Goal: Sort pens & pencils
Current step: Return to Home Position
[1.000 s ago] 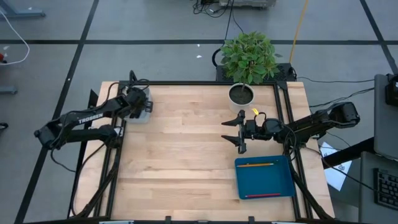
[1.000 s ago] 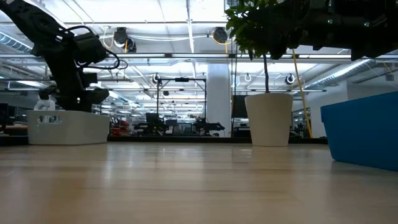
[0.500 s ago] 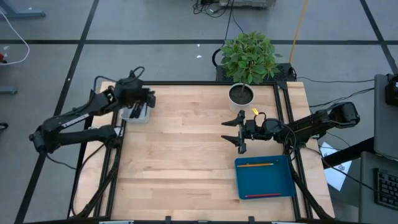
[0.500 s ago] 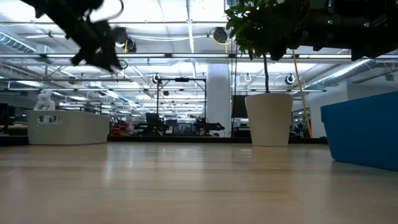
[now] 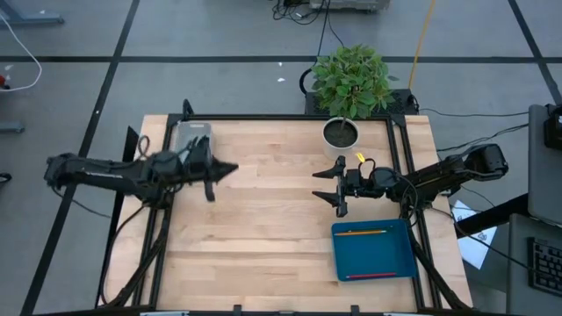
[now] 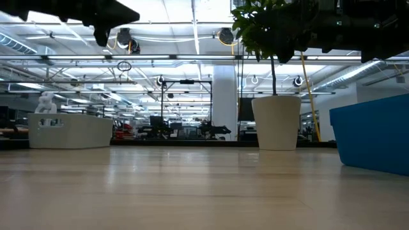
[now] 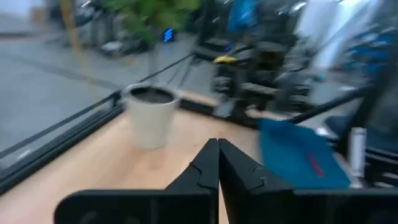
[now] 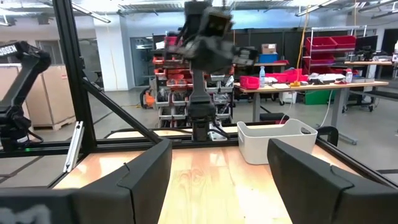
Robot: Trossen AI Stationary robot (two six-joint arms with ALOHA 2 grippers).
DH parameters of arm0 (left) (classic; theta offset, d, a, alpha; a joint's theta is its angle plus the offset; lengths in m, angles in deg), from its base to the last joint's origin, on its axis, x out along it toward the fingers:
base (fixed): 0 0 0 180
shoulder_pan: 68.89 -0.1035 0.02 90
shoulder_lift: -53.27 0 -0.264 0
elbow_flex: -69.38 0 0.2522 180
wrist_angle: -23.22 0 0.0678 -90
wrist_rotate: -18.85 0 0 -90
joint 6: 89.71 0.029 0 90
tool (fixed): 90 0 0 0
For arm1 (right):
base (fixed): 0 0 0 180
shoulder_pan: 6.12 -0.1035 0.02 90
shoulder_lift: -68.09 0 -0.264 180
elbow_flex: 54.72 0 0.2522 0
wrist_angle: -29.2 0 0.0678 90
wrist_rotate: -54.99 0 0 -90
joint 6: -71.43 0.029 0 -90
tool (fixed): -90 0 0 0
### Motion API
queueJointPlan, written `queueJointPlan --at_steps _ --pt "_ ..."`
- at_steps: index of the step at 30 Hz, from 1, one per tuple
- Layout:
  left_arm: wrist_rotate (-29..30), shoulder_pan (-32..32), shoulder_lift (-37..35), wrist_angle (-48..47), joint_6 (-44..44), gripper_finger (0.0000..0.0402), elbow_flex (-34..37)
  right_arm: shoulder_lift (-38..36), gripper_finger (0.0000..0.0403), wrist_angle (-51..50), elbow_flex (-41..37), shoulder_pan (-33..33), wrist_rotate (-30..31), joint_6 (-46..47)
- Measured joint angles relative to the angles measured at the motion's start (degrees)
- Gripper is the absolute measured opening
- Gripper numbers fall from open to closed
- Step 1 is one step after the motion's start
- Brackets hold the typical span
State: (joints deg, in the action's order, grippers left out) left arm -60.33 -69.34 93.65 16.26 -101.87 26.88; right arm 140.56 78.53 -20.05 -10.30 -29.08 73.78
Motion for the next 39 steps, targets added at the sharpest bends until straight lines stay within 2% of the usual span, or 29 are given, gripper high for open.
queueJointPlan --at_steps 5,8,23,28,32,36,39 --pt "3.25 8.21 0.11 16.81 2.01 0.0003 9.88 0.00 0.0254 0.00 0.00 -0.02 -0.01 0.54" --pt "4.25 10.50 -0.43 21.98 2.44 0.0003 13.09 0.00 0.0254 -0.01 0.00 -0.02 -0.02 1.31" --pt "4.59 12.49 -1.74 20.08 6.00 0.0003 13.65 0.00 0.0244 0.01 0.00 0.38 0.00 0.17" --pt "5.97 12.48 -7.02 14.77 6.48 0.0003 13.63 0.00 0.0186 -0.01 0.00 0.81 0.02 2.03" --pt "8.99 12.48 -15.24 5.43 6.51 0.0003 13.63 -0.02 0.0106 -0.89 0.00 0.83 0.02 2.20" --pt "9.30 12.48 -23.15 -2.85 6.71 0.0003 13.63 -0.02 0.0018 -1.71 0.00 0.86 0.02 -0.03" --pt "9.34 12.48 -28.21 -8.06 7.59 0.0003 13.63 -0.02 0.0010 -2.28 0.00 0.87 0.02 -0.42"
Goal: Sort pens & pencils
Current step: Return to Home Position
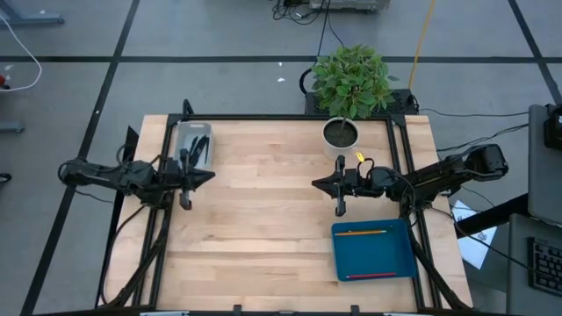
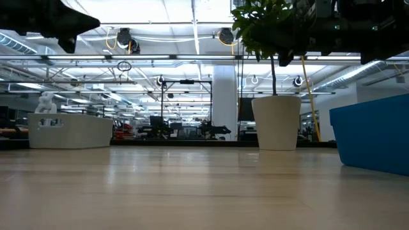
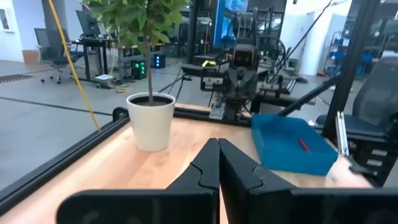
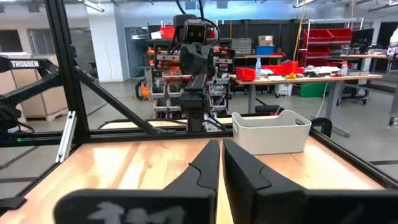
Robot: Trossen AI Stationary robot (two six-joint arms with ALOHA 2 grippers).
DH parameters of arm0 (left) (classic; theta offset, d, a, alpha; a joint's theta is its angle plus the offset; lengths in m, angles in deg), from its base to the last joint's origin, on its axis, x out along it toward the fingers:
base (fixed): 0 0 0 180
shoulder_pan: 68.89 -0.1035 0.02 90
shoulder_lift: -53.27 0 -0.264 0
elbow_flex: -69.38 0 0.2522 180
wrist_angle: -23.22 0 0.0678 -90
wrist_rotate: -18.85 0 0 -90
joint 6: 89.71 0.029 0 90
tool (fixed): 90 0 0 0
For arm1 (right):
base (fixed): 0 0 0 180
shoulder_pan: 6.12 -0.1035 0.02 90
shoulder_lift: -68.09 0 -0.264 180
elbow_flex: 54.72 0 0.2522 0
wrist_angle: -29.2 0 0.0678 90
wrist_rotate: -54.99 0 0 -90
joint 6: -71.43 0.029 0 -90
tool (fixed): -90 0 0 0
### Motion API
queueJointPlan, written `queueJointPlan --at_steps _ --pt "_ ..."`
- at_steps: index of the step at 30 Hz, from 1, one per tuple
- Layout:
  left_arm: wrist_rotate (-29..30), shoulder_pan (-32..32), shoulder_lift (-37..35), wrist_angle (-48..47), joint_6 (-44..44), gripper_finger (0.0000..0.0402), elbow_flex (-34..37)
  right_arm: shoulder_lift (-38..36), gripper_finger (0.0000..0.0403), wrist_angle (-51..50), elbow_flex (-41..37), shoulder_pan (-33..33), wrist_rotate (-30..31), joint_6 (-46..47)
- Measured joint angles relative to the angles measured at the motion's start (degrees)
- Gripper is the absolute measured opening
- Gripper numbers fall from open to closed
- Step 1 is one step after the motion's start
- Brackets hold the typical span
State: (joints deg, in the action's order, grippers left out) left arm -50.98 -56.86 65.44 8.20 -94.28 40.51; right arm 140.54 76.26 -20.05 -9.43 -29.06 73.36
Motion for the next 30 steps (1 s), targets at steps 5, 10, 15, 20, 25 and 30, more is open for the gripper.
queueJointPlan --at_steps 5,10,15,20,25,30 --pt "-0.04 0.00 -6.43 -7.69 1.47 0.0003 0.00 0.00 0.0002 0.07 0.00 -0.02 0.00 0.37" --pt "-2.17 0.00 -9.97 -8.53 2.14 0.0002 2.66 0.00 0.0001 -0.08 0.00 -0.02 0.00 0.59" --pt "-5.94 -0.52 -10.85 -2.62 4.28 0.0001 7.10 0.00 0.0001 -0.06 0.00 -0.02 0.00 0.62" --pt "-12.12 -4.34 -10.78 0.51 4.84 0.0001 8.60 0.00 0.0000 -0.04 0.00 -0.02 0.00 0.69" --pt "-15.65 -9.89 -10.75 1.37 3.11 0.0001 9.68 0.00 0.0000 -0.14 0.00 -0.02 0.00 1.90" --pt "-15.71 -11.96 -10.76 1.52 2.50 0.0000 9.99 0.00 0.0000 -1.04 0.00 -0.02 0.00 1.90"
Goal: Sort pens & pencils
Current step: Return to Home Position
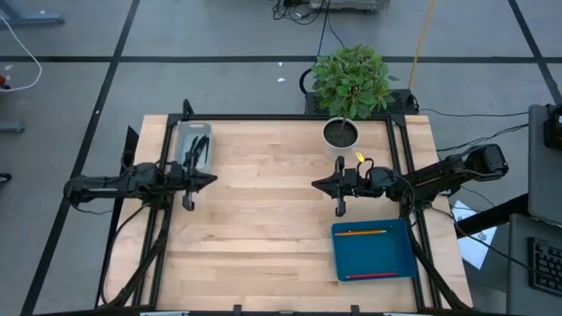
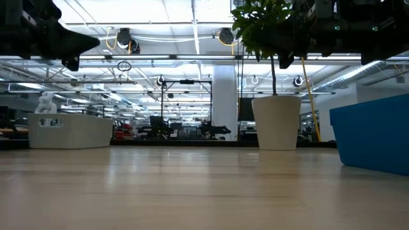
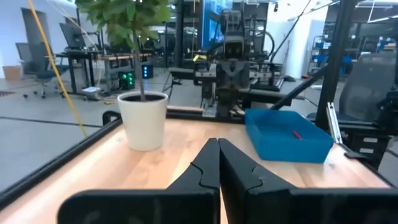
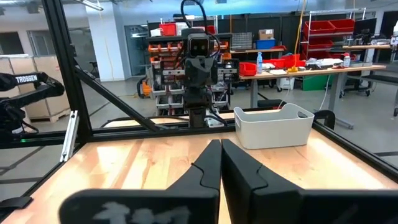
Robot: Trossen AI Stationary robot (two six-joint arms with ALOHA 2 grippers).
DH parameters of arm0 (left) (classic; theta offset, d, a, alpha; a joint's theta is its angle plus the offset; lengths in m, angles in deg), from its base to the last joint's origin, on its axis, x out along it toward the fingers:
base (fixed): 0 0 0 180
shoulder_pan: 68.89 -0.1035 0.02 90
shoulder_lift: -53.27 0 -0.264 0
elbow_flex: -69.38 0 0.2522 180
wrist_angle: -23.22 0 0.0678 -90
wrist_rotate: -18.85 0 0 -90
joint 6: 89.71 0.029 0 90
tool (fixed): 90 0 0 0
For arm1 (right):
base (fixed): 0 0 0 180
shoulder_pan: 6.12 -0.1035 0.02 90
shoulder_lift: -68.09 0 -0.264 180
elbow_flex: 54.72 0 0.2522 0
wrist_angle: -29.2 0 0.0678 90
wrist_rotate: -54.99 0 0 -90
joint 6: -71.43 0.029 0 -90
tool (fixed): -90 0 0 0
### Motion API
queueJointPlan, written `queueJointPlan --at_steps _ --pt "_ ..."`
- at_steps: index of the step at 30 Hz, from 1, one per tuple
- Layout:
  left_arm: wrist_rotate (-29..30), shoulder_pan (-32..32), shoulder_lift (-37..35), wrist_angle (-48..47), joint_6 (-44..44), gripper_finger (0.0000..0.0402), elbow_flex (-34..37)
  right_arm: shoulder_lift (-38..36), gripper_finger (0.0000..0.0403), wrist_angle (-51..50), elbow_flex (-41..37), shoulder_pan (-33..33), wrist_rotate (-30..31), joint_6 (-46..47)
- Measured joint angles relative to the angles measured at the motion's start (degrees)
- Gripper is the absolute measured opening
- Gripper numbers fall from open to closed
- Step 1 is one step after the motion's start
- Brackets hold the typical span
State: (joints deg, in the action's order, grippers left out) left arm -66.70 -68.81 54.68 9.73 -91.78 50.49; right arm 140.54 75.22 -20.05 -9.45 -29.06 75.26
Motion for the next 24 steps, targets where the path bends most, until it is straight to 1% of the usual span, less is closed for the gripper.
queueJointPlan --at_steps 5,9,14,19,24 --pt "0.42 -0.01 0.00 3.31 -0.91 0.0000 4.60 0.00 0.0000 -0.03 0.00 0.00 0.00 -0.04" --pt "0.44 0.01 0.09 2.32 -3.01 0.0000 4.57 -0.02 0.0000 -0.06 0.00 -0.02 0.00 0.00" --pt "-1.34 0.80 0.15 1.02 -3.06 0.0000 4.48 -0.02 0.0000 -0.10 0.00 -0.02 0.00 -0.02" --pt "-1.53 1.05 0.17 0.81 -3.12 0.0002 4.48 -0.03 0.0000 -0.62 0.00 -0.02 -0.02 0.24" --pt "-1.51 1.05 0.17 0.95 -4.30 0.0019 4.46 -3.37 0.0000 -2.64 -1.07 0.29 -0.27 2.99"
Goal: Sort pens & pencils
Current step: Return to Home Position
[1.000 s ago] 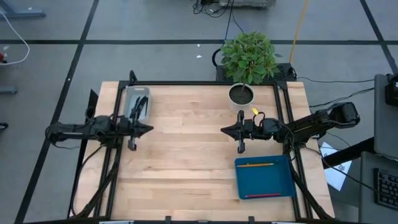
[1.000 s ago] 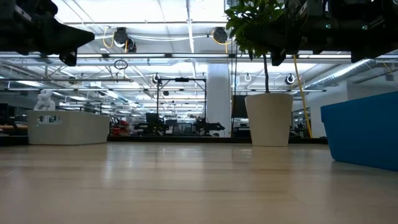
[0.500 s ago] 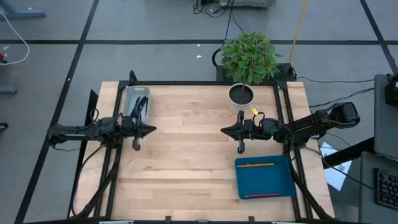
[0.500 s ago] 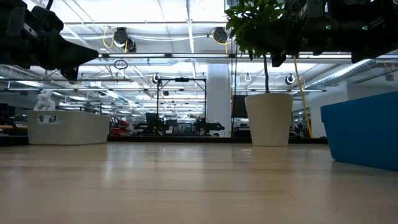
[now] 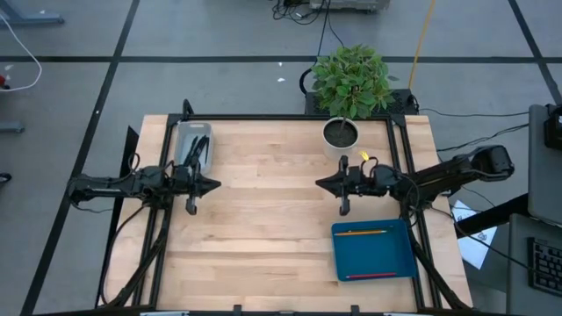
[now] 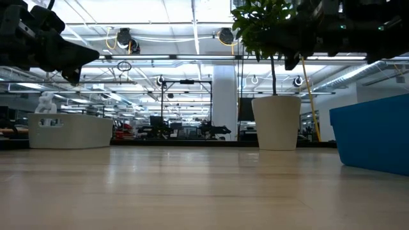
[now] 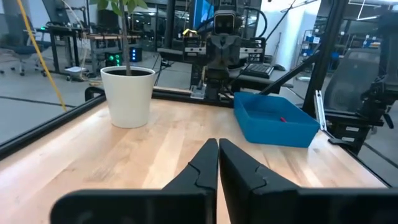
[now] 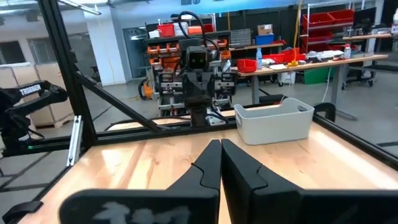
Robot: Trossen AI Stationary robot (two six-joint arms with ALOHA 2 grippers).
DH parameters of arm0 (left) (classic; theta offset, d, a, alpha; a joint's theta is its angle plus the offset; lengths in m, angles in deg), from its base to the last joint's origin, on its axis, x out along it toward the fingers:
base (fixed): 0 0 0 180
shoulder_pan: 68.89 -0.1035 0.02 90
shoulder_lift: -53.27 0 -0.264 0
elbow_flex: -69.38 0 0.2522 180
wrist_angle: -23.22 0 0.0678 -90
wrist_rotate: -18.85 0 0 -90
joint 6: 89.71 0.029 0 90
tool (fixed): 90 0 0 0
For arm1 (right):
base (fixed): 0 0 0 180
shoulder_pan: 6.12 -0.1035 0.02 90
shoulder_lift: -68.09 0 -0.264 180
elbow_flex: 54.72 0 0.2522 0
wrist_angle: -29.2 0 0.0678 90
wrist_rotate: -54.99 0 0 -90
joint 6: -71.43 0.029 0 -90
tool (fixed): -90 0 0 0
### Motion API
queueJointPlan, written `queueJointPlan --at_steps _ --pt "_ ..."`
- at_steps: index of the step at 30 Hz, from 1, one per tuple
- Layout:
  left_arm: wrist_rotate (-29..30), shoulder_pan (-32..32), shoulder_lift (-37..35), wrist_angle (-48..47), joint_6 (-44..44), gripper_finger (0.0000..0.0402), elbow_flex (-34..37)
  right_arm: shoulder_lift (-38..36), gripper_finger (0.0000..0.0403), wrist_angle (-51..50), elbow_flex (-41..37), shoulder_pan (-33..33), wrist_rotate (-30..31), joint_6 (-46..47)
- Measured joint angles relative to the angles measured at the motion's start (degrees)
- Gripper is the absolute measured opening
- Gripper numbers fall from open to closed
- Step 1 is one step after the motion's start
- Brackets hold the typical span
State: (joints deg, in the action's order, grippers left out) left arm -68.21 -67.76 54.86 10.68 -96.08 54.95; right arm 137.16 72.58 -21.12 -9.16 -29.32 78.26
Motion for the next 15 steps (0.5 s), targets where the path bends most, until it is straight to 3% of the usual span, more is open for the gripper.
queueJointPlan --at_steps 12,15 --pt "0.10 0.00 0.01 1.57 -0.02 0.0023 0.09 -27.47 0.0000 2.25 -18.65 0.07 -1.27 3.36" --pt "0.11 0.00 0.02 1.95 -0.05 0.0025 0.09 -33.30 0.0000 -6.58 -18.07 0.08 -1.32 4.50"
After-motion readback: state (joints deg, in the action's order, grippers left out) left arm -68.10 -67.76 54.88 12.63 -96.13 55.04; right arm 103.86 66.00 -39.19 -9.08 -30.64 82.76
